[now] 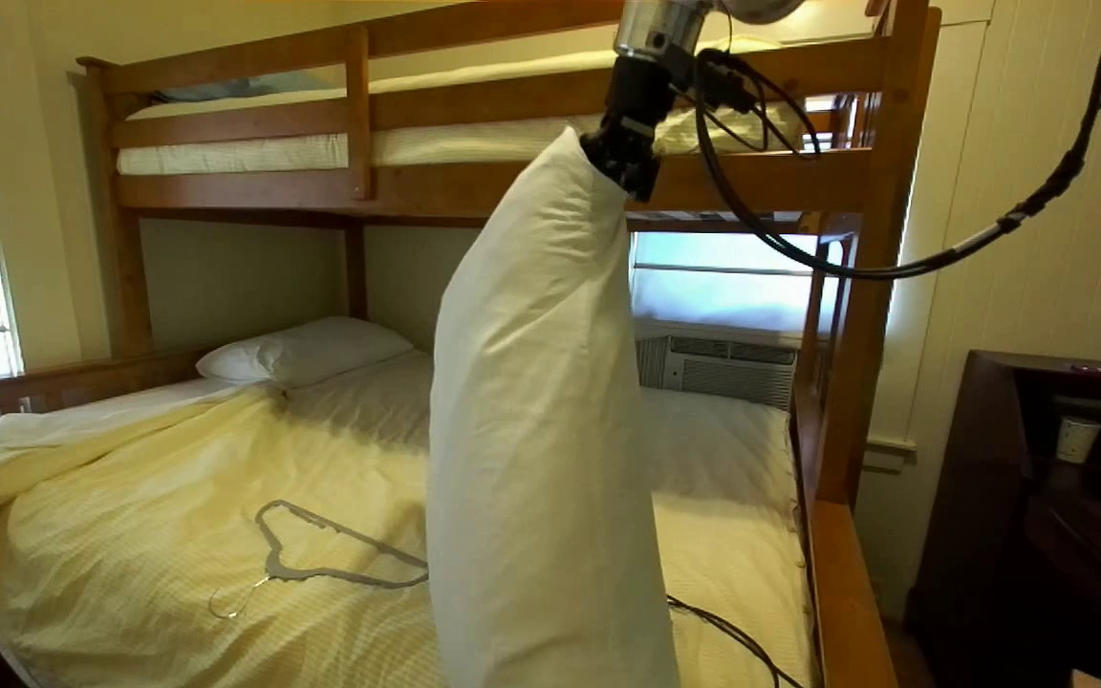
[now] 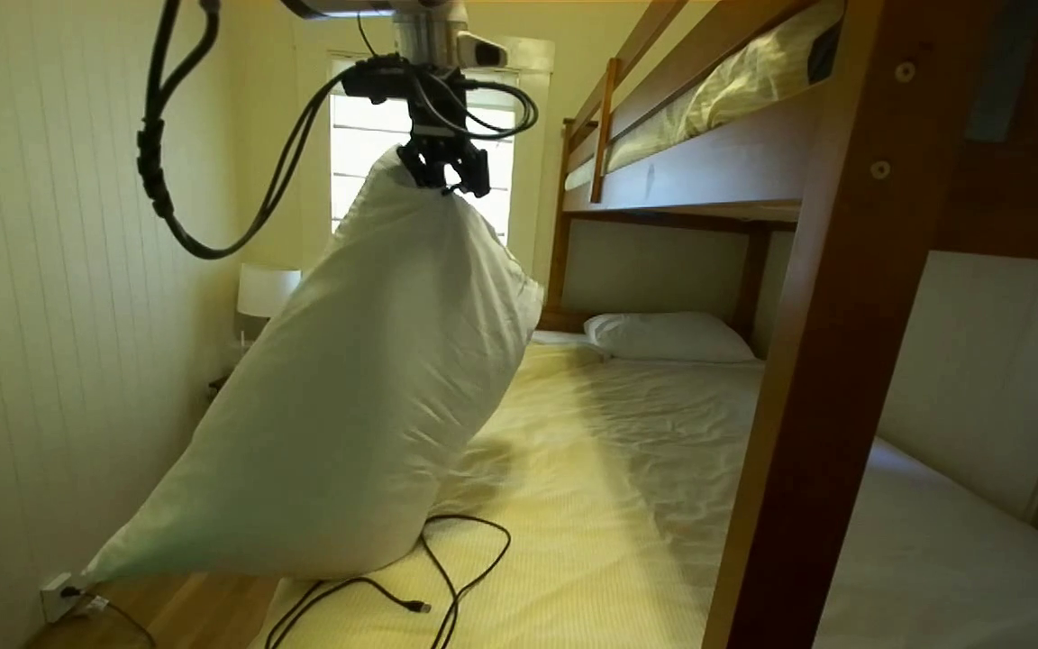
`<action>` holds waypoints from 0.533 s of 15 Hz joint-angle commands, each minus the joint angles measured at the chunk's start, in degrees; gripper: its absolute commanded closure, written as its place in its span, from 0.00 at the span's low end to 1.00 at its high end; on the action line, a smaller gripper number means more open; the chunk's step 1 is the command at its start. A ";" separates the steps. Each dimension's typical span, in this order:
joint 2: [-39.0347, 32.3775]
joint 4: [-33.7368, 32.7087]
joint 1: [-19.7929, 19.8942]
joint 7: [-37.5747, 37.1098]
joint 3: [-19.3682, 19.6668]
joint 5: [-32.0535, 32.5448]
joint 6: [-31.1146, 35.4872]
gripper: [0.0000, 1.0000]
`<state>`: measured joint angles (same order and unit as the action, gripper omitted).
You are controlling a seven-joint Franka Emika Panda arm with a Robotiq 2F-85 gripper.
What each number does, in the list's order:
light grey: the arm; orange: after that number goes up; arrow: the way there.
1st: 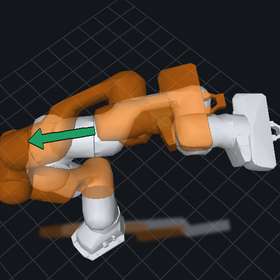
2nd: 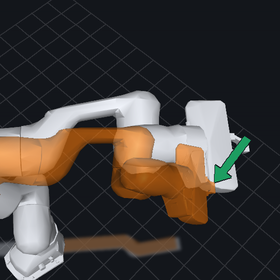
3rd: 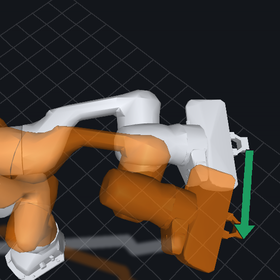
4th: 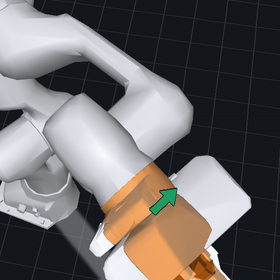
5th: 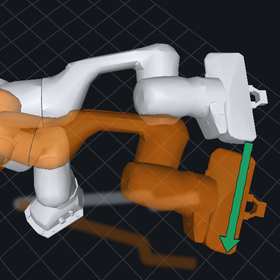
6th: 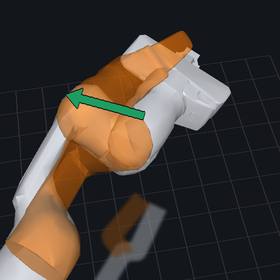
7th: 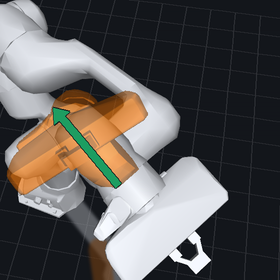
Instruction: Flip the pillow and fluff it
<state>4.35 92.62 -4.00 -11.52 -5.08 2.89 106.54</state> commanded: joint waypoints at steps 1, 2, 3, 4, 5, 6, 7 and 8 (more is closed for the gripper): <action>8.03 14.02 1.55 -0.73 1.13 4.85 2.34 1.00; 9.37 16.90 2.17 -1.18 1.53 6.14 2.58 1.00; 10.72 19.83 2.86 -0.90 1.87 8.26 2.55 1.00; 12.05 22.85 3.68 -0.79 2.11 11.16 3.04 1.00; 6.81 14.52 2.88 -0.17 1.78 7.48 0.31 1.00; 8.15 17.24 3.50 -0.18 2.06 8.88 0.78 1.00; 9.14 19.08 3.90 -0.17 2.26 9.53 1.17 1.00; 9.85 20.24 4.07 -0.16 2.32 9.81 1.38 1.00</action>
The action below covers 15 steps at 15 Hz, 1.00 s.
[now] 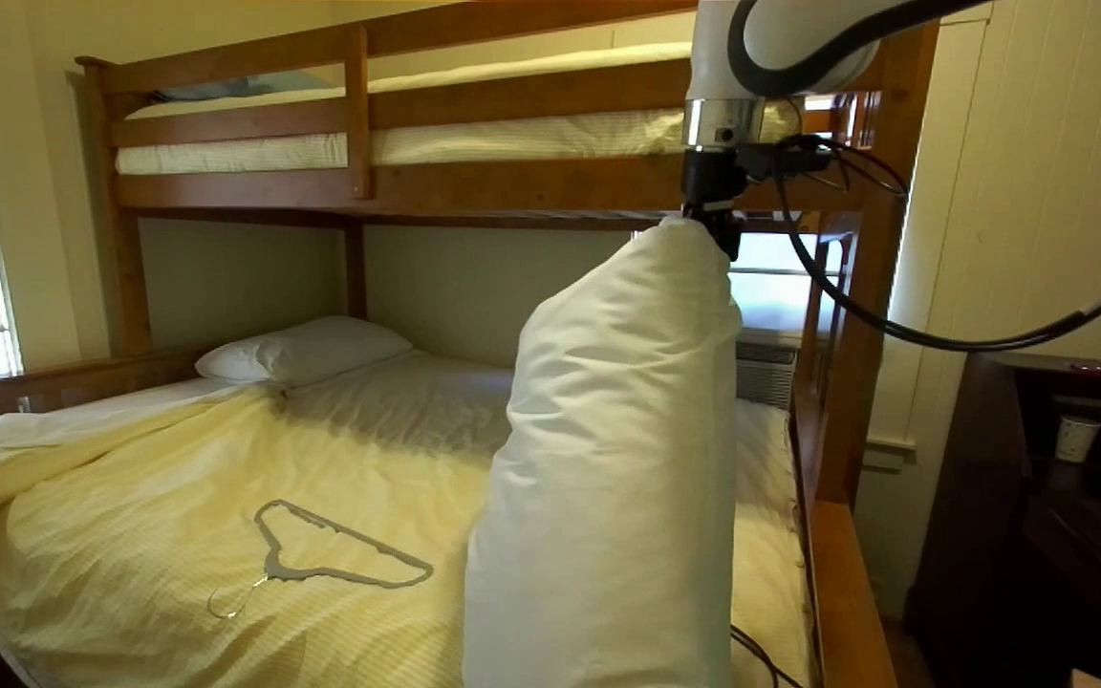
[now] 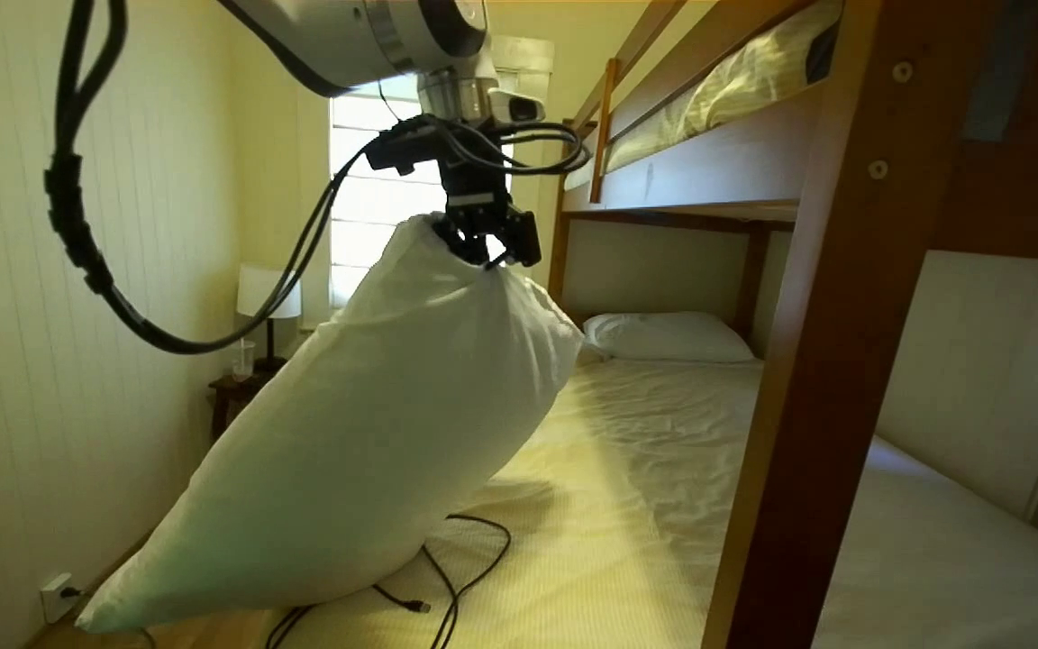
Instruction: Flip the pillow and fluff it
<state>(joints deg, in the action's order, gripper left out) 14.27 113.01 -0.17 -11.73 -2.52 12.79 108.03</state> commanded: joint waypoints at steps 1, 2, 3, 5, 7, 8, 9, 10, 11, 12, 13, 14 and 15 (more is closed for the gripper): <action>0.33 0.34 0.26 0.06 -0.28 -0.03 -0.03 1.00; 0.60 0.63 0.23 0.06 -0.36 -0.03 0.07 1.00; 0.71 0.67 0.22 0.06 -0.42 -0.03 0.07 1.00; 0.60 4.64 1.68 -0.10 -0.96 9.69 6.17 1.00; 0.12 8.76 3.17 0.20 0.36 16.37 12.48 1.00; -0.47 11.23 4.40 -0.41 1.13 20.29 16.74 1.00; -1.31 13.30 5.63 -0.86 1.89 24.27 21.06 1.00; -2.52 14.96 7.02 -1.97 2.63 28.62 25.60 1.00; -3.86 16.12 8.56 -3.57 3.31 33.27 29.49 1.00; -5.43 16.69 13.41 -4.98 1.12 37.49 33.29 1.00; -7.01 16.32 18.08 -7.23 -1.12 41.72 35.18 1.00; -8.32 15.84 21.37 -9.45 -2.49 45.93 36.21 1.00; -9.63 15.49 23.22 -11.32 -2.56 50.02 36.34 1.00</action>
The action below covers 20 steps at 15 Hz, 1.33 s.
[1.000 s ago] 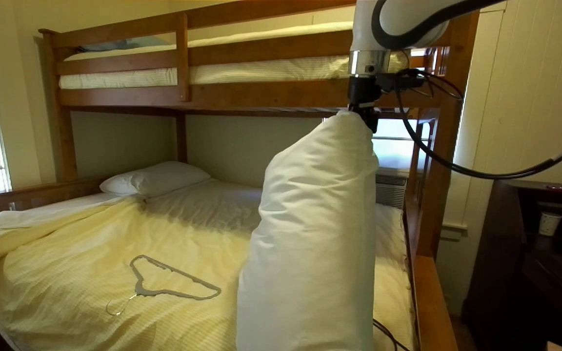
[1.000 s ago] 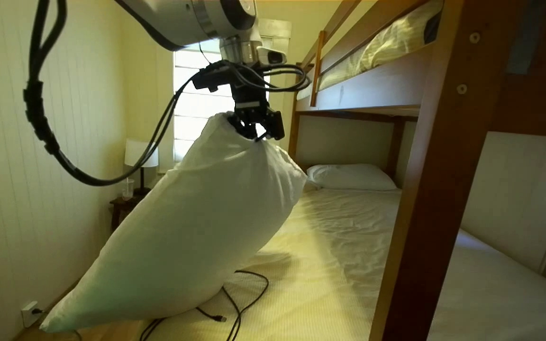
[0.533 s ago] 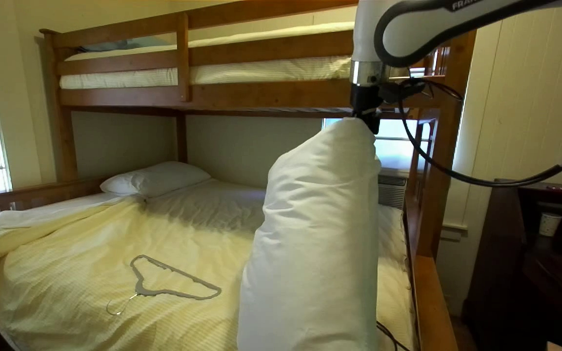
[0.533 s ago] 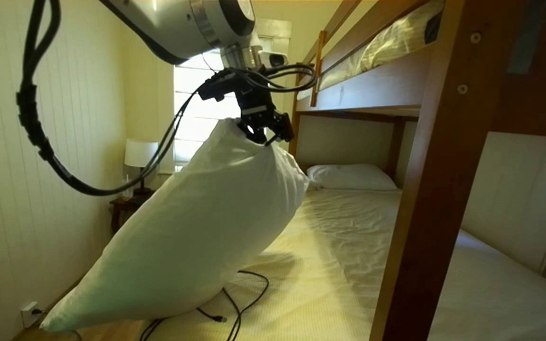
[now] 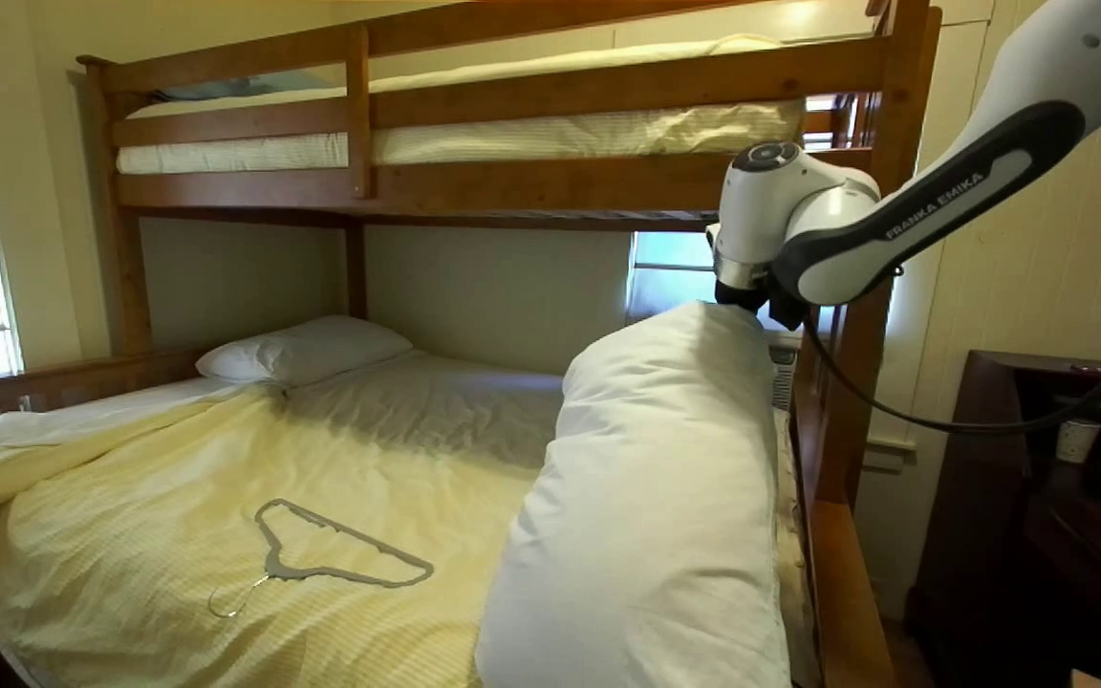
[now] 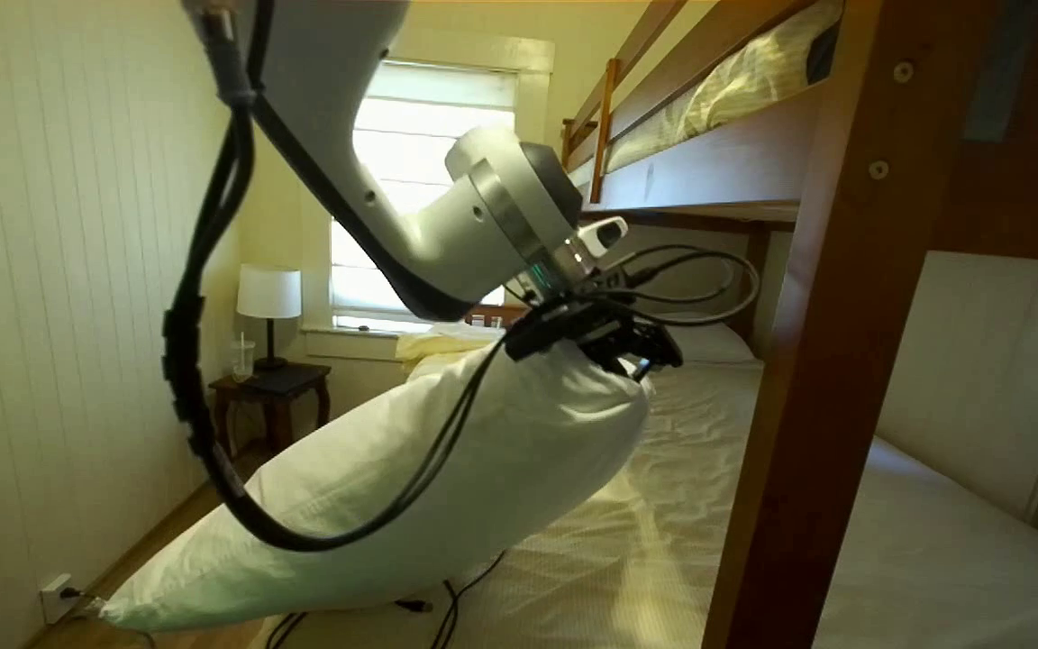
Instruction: Flip the pillow and fluff it
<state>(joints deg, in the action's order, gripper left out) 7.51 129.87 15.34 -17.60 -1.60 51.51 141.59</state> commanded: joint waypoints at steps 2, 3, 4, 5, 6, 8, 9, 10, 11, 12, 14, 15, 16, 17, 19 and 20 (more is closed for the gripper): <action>-5.08 -2.24 10.32 -9.12 -3.20 19.27 1.02 1.00; -6.28 -2.70 10.81 -11.59 -2.91 23.11 0.29 1.00; -7.56 -2.55 4.88 -14.52 3.38 26.95 -1.69 1.00; -8.83 -2.82 4.40 -17.02 4.18 30.54 -2.60 0.75; -9.70 -2.98 2.97 -19.93 5.21 33.34 -4.08 0.74; -10.50 -4.06 0.07 -22.98 6.21 35.84 -6.61 0.63; -10.71 -4.89 -1.06 -23.78 6.48 36.65 -7.70 0.56; -10.65 -5.71 -2.30 -24.19 6.34 36.16 -8.81 0.49; -10.63 -6.40 -3.31 -24.79 6.17 36.05 -9.59 0.42; -10.36 -7.07 -4.45 -24.60 5.74 33.61 -10.21 0.35; -10.31 -8.32 -6.69 -24.25 4.98 30.33 -11.42 0.21; -10.14 -8.94 -7.73 -24.36 4.64 29.86 -12.00 0.15; -10.05 -9.69 -8.73 -24.47 4.28 29.17 -12.63 0.07; -9.88 -10.74 -9.70 -24.41 3.96 29.25 -13.93 0.02; -9.96 -12.77 -11.08 -23.40 3.59 30.30 -16.31 0.00; -9.88 -13.50 -11.59 -23.09 3.48 30.98 -16.74 0.00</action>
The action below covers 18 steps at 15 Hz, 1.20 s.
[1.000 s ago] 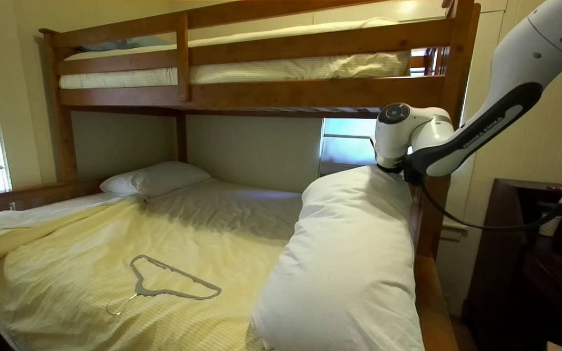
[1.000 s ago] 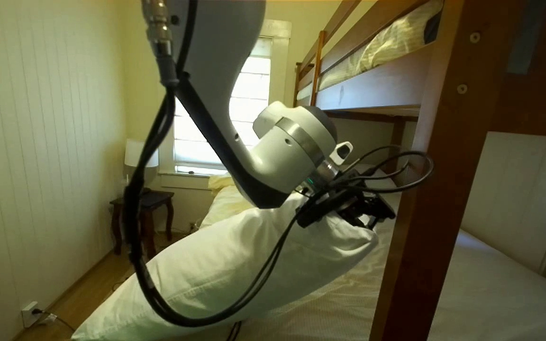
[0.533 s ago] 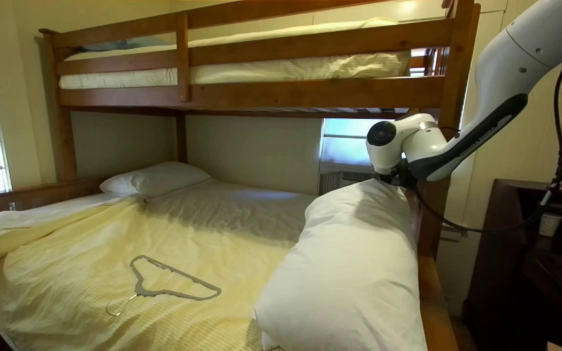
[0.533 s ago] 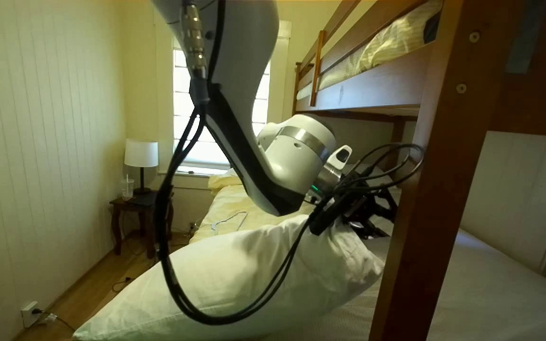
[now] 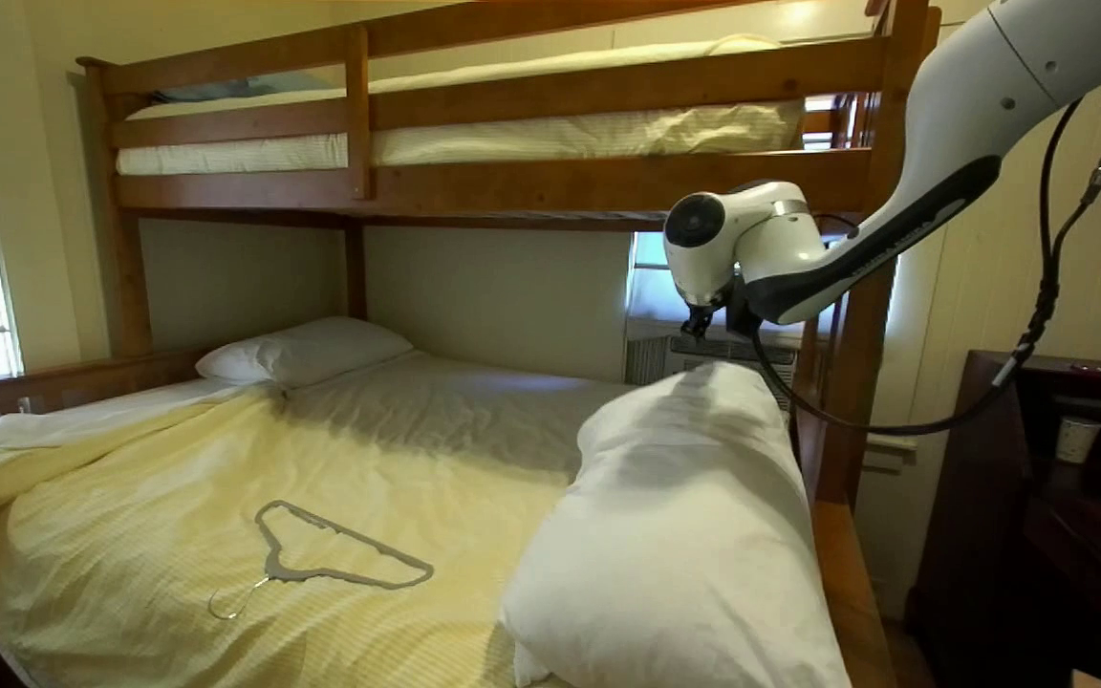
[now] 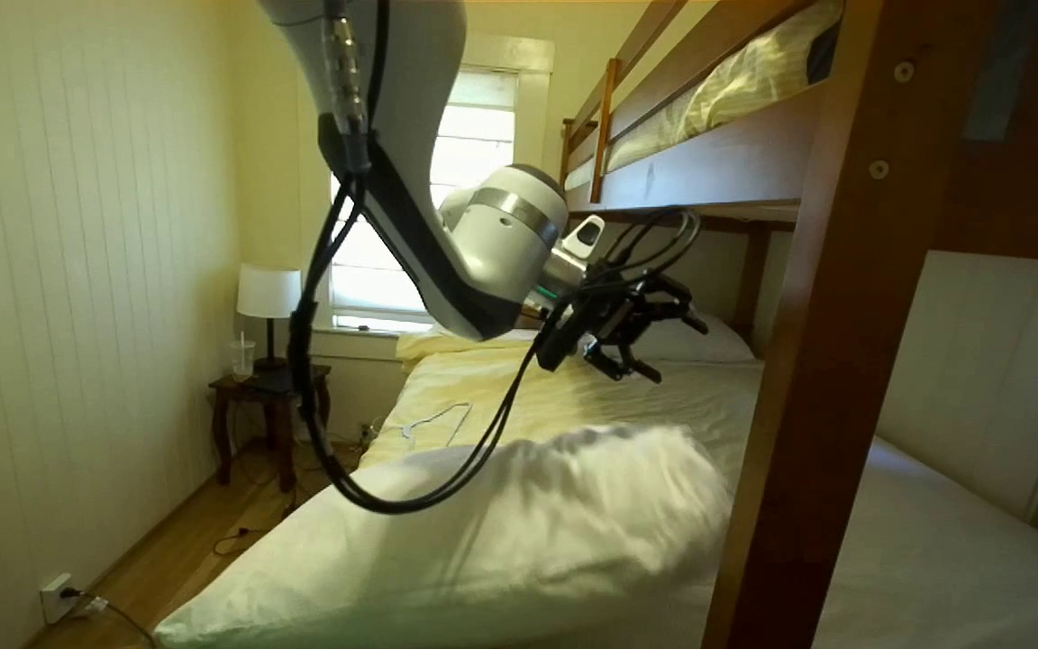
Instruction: Flip the pillow and fluff it
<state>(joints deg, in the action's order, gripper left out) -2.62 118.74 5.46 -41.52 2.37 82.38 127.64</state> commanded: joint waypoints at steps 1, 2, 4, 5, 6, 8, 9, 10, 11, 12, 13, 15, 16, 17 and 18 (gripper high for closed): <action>0.30 -2.91 -2.12 1.77 -0.55 0.36 -3.45 0.00; 0.47 -3.23 -2.44 3.89 -0.72 -3.33 -3.87 0.00; 0.77 -3.25 -2.73 8.57 -1.59 -13.37 -3.62 0.00; 0.97 -3.22 -3.25 10.02 -1.89 -17.64 -3.41 0.00; 1.37 -2.86 -3.94 11.49 -2.61 -22.18 -3.43 0.00; 1.96 -2.42 -5.54 14.16 -4.26 -31.12 -4.88 0.00; 2.11 -2.40 -6.58 15.42 -5.22 -35.64 -6.79 0.00; 2.14 -2.87 -6.96 17.09 -6.30 -39.94 -8.62 0.00; 2.10 -3.88 -7.61 19.08 -7.08 -44.35 -10.66 0.00; 1.90 -5.21 -8.65 21.26 -7.13 -48.62 -12.56 0.00; 1.71 -6.41 -9.14 23.29 -7.57 -52.55 -14.55 0.00; 1.43 -8.51 -10.12 26.13 -8.11 -59.34 -19.64 0.00; 1.20 -9.40 -10.53 26.56 -8.31 -61.96 -22.93 0.00; 1.16 -10.33 -10.75 27.28 -8.41 -64.20 -26.47 0.00; 1.45 -11.12 -10.77 28.12 -8.33 -66.09 -30.22 0.00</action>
<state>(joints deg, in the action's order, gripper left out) -1.04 110.84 -4.89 -16.95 -6.01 22.77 106.31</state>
